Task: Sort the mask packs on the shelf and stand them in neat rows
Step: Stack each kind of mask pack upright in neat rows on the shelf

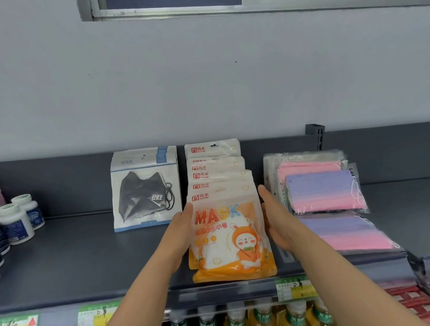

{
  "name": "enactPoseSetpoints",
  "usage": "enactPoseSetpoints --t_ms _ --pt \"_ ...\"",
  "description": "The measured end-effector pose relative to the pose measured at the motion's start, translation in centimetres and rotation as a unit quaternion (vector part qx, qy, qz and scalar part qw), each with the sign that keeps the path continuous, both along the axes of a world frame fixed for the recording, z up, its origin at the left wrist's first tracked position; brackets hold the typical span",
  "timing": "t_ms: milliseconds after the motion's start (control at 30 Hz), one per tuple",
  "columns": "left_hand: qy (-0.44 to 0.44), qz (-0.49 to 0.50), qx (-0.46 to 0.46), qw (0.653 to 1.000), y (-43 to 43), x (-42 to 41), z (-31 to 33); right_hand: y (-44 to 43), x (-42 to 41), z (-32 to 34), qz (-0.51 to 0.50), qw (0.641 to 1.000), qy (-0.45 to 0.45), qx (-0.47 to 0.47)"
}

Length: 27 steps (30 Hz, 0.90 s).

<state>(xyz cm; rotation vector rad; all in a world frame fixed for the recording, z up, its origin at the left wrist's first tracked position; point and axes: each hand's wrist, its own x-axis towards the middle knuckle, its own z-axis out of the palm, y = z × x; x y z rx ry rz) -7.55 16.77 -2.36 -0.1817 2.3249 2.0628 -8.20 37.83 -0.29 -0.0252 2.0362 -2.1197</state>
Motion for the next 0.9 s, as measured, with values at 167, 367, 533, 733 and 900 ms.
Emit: enactPoseSetpoints --t_ms 167,367,533,733,900 --pt "-0.004 0.019 -0.029 0.999 1.1 1.3 -0.2 -0.7 1.8 -0.5 0.036 0.999 -0.032 -0.008" --pt "0.072 0.105 -0.067 0.990 2.1 4.8 1.9 1.3 3.7 0.7 -0.079 0.995 0.013 0.062" --pt "0.251 0.153 -0.089 0.952 4.8 7.6 3.9 3.7 5.8 1.9 -0.116 0.986 0.046 0.114" --pt "0.248 -0.001 -0.118 0.962 10.9 7.5 5.1 9.3 7.8 3.4 -0.200 0.962 0.036 0.183" --pt "0.134 -0.086 -0.145 0.977 15.9 6.6 4.2 14.0 8.3 2.6 -0.214 0.937 0.038 0.273"
